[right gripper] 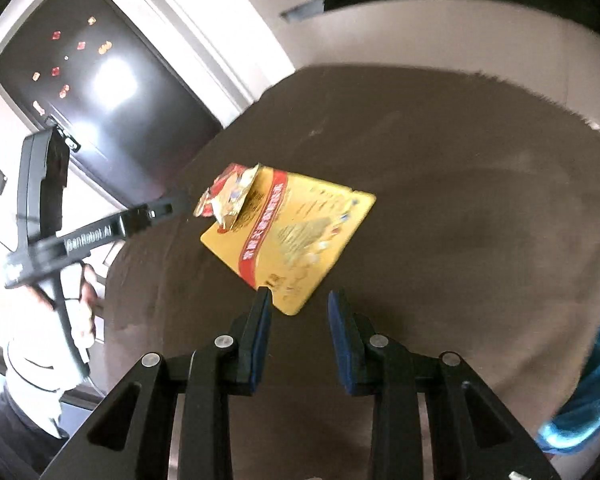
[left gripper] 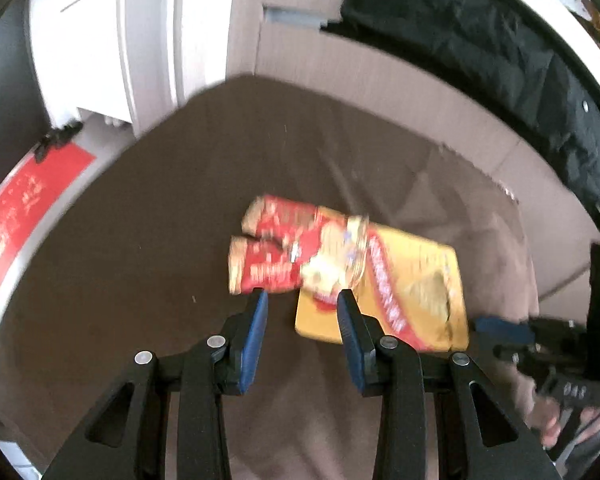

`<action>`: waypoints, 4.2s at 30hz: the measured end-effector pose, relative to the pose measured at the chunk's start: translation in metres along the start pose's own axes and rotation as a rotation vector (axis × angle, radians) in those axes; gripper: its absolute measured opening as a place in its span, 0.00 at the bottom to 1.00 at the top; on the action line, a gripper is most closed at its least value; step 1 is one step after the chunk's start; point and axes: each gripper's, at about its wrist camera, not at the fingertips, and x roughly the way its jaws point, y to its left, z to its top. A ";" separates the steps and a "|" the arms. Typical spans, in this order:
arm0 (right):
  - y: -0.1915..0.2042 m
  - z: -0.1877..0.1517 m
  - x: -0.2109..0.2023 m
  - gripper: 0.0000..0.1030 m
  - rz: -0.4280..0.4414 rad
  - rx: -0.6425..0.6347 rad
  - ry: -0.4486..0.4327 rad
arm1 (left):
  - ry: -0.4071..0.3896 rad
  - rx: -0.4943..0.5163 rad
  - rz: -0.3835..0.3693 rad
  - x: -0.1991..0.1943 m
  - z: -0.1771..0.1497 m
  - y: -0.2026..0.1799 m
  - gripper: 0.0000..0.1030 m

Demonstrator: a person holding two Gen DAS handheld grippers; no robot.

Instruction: Collect trash

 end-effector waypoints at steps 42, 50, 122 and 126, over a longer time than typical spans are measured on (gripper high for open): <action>-0.038 0.036 -0.052 0.01 -0.209 -0.008 -0.175 | -0.034 -0.360 0.020 0.011 0.030 0.070 0.44; -0.040 0.022 -0.064 0.02 -0.250 -0.046 -0.193 | -0.040 -0.598 -0.024 0.017 0.015 0.084 0.45; -0.283 -0.137 -0.182 0.14 -0.525 0.441 -0.234 | 0.237 0.383 -0.180 0.164 -0.065 -0.396 0.34; -0.257 -0.147 -0.197 0.15 -0.527 0.448 -0.278 | 0.162 0.391 -0.151 0.119 -0.073 -0.383 0.34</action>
